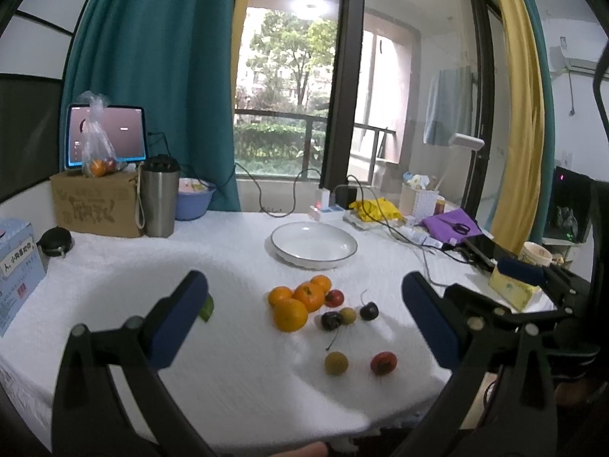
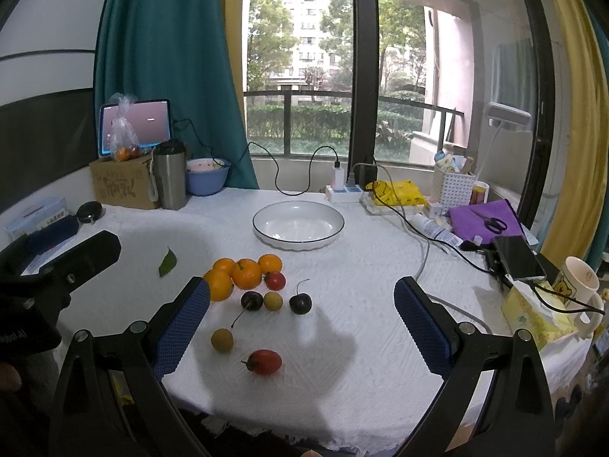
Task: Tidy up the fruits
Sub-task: 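Grasp the red tomato with the right tool while the left tool grasps a yellow plum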
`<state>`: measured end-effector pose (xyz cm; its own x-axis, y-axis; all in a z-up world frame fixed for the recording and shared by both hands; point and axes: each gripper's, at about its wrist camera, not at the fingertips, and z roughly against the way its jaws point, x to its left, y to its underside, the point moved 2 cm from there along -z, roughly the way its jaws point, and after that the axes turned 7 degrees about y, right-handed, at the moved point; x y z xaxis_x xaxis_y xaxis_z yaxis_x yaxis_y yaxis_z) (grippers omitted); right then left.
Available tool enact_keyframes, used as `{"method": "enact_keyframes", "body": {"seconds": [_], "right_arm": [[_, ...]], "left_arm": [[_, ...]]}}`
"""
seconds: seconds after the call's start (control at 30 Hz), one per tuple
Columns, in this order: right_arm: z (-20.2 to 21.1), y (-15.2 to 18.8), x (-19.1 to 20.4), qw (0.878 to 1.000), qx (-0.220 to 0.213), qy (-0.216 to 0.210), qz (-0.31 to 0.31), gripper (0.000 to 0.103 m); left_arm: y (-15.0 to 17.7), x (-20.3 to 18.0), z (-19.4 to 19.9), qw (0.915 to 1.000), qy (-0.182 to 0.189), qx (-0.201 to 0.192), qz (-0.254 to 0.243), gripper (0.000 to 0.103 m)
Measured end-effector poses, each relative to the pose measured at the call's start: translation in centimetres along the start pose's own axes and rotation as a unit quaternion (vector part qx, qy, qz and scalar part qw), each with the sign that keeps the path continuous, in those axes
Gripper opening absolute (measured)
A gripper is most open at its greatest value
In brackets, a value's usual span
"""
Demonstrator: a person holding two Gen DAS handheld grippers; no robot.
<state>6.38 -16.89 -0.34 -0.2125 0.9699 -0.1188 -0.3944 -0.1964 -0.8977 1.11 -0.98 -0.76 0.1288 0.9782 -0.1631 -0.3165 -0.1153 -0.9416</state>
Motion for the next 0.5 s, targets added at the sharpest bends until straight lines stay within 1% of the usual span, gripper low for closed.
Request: {"method": "enact_keyframes", "body": {"seconds": [0.1, 0.2, 0.33, 0.4, 0.43, 0.5], "right_arm": [[-0.6, 0.5, 0.1, 1.000, 0.013, -0.005, -0.001, 0.099], [-1.5, 0.9, 0.2, 0.999, 0.031, -0.011, -0.008, 0.099], [-3.1, 2.0, 0.5, 0.998, 0.064, -0.023, -0.006, 0.097], [-4.1, 2.8, 0.9, 0.996, 0.086, -0.032, -0.005, 0.089], [-4.6, 3.2, 1.0, 0.995, 0.097, -0.035, -0.003, 0.087], [-5.5, 3.9, 1.4, 0.992, 0.117, -0.044, 0.001, 0.079]], "left_arm": [[0.4, 0.0, -0.6, 0.9998, 0.000, 0.019, -0.004, 0.103], [1.5, 0.1, -1.9, 0.9981, 0.002, 0.060, -0.009, 0.103], [3.2, 0.8, -3.9, 0.9935, 0.013, 0.113, 0.007, 0.102], [4.0, 1.0, -4.6, 0.9912, 0.020, 0.130, 0.012, 0.102], [4.4, 1.0, -4.9, 0.9902, 0.023, 0.137, 0.013, 0.102], [5.1, 1.1, -5.4, 0.9879, 0.028, 0.152, 0.016, 0.102]]}}
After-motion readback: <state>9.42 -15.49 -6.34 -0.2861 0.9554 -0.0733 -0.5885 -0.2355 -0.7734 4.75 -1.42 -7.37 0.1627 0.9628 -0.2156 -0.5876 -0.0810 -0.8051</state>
